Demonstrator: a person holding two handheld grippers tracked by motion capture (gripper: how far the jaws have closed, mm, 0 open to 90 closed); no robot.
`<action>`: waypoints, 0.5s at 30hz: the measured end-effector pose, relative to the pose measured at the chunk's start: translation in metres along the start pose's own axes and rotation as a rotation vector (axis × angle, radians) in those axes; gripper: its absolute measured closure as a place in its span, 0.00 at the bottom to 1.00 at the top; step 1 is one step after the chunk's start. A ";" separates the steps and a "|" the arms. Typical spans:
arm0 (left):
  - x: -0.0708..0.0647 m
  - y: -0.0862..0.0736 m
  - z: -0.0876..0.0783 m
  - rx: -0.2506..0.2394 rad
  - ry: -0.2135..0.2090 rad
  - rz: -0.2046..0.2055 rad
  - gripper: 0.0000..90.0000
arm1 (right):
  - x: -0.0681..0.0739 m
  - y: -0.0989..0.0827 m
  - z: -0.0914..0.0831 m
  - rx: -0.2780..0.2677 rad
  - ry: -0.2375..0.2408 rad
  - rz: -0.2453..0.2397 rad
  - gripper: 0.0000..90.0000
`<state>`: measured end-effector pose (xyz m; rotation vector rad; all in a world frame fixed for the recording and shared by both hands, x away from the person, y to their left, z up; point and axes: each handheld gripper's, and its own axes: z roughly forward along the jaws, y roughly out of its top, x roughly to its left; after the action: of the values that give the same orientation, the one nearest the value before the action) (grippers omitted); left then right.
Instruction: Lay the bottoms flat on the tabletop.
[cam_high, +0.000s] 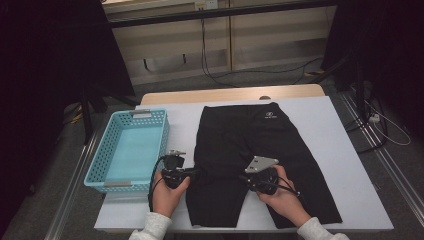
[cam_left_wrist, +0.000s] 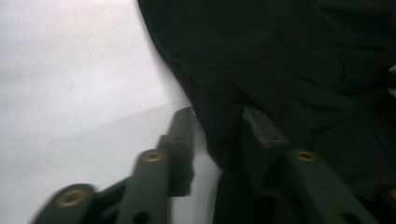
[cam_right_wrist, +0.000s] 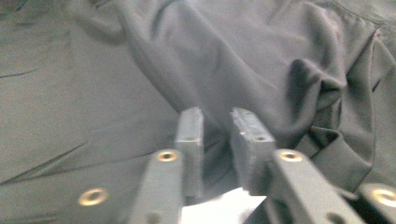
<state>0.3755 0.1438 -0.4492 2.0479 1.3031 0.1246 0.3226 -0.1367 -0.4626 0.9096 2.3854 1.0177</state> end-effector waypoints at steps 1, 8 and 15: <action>0.000 0.000 0.001 0.001 -0.003 -0.001 0.81 | 0.001 0.000 -0.001 -0.003 0.006 0.006 0.74; -0.002 0.006 0.004 0.008 -0.042 0.005 0.98 | 0.009 0.003 -0.011 -0.027 0.050 -0.002 0.65; 0.000 0.013 0.001 -0.033 -0.007 0.005 0.99 | 0.010 0.002 -0.016 -0.029 0.056 -0.014 0.61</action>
<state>0.3852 0.1400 -0.4419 2.0219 1.2837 0.1399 0.3075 -0.1365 -0.4515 0.8642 2.4129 1.0832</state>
